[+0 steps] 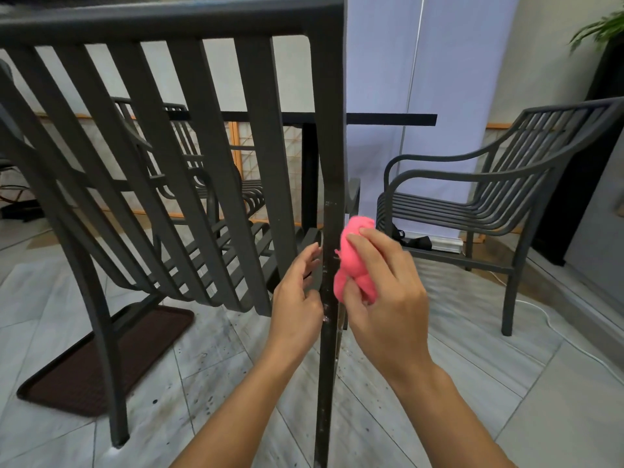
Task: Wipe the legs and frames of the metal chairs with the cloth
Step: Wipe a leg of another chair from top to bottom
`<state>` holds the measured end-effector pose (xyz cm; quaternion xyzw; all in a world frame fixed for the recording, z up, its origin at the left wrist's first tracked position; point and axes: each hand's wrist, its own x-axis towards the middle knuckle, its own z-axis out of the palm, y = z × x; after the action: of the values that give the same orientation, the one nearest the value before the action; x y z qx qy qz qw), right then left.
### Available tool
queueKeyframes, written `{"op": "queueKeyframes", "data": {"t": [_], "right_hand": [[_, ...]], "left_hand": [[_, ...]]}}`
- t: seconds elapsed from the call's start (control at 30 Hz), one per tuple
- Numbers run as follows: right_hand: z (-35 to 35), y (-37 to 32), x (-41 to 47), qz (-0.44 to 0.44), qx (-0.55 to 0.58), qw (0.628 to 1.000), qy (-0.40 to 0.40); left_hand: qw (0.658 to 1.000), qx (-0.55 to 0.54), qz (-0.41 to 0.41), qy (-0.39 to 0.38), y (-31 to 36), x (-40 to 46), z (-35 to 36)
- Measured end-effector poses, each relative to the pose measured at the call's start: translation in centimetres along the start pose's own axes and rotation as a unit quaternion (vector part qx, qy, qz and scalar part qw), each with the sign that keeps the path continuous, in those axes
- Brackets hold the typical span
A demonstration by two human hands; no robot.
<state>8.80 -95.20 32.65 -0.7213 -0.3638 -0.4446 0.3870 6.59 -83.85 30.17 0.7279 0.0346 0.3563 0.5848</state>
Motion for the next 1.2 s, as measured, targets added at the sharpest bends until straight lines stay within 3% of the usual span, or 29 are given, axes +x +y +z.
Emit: {"op": "queueKeyframes", "data": {"t": [0.33, 1.2], "right_hand": [[3.4, 0.3, 4.4, -0.133, -0.092, 0.986, -0.029], [4.4, 1.6, -2.6, -0.088, -0.101, 0.980, -0.146]], "left_hand": [[1.000, 0.004, -0.016, 0.016, -0.3, 0.0, 0.3], [0.998, 0.016, -0.058, 0.036, 0.2, -1.5, 0.1]]}}
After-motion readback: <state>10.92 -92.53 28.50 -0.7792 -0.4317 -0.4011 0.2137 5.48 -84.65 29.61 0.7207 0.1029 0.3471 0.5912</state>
